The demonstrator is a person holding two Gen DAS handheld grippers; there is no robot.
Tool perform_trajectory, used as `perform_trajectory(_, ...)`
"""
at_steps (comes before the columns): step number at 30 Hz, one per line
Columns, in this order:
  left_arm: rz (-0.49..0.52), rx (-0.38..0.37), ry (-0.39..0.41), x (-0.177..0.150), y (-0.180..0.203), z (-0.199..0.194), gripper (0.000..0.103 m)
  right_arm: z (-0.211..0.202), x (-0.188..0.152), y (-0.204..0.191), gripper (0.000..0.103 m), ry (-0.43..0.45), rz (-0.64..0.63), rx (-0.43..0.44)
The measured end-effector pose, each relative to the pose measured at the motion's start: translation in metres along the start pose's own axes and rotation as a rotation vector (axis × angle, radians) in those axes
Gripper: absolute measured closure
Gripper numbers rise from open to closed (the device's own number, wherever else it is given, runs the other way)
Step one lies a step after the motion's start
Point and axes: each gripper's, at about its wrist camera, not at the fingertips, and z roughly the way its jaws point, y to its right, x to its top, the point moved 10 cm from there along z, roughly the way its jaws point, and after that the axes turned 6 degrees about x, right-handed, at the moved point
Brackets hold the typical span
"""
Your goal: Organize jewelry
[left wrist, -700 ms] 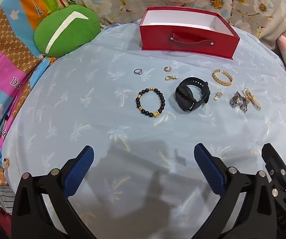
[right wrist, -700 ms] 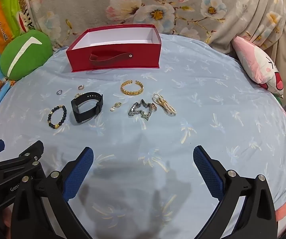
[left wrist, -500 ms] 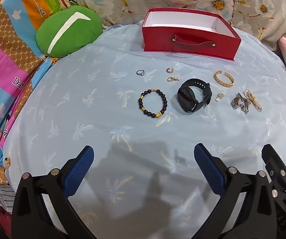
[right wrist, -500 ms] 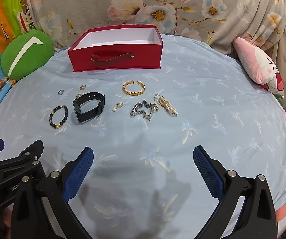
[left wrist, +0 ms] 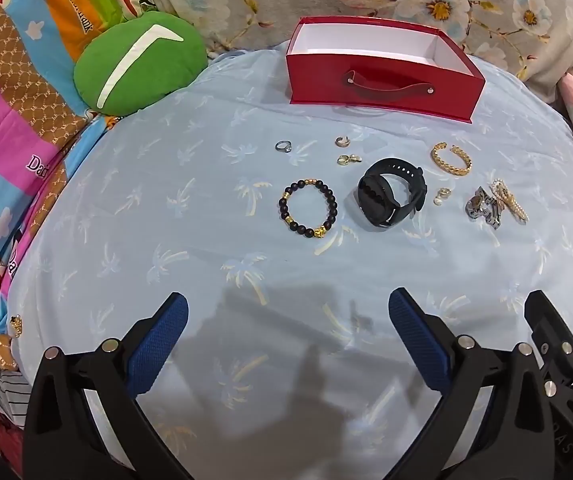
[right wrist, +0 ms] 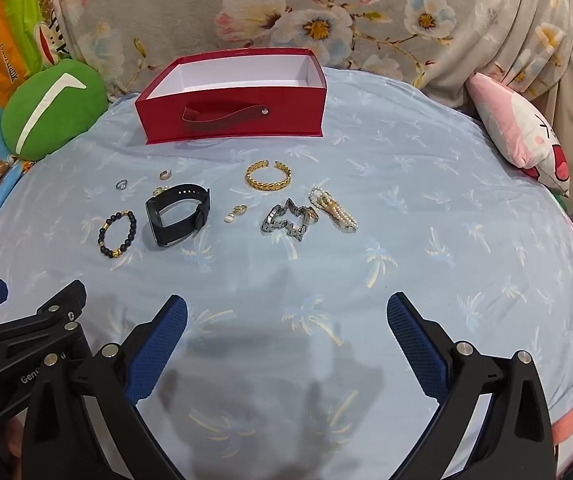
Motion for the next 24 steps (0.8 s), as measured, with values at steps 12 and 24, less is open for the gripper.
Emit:
perform_trajectory(12, -0.006, 0.006, -0.001, 0.0005, 0.0009, 0.0024, 0.005, 0.0008, 0.0019, 0.0034, 0.005, 0.000, 0.000, 0.001)
perform_trajectory(24, -0.005, 0.011, 0.000, 0.0035, -0.0054, 0.0089, 0.005, 0.0020, 0.0005, -0.0020, 0.005, -0.002, 0.000, 0.004)
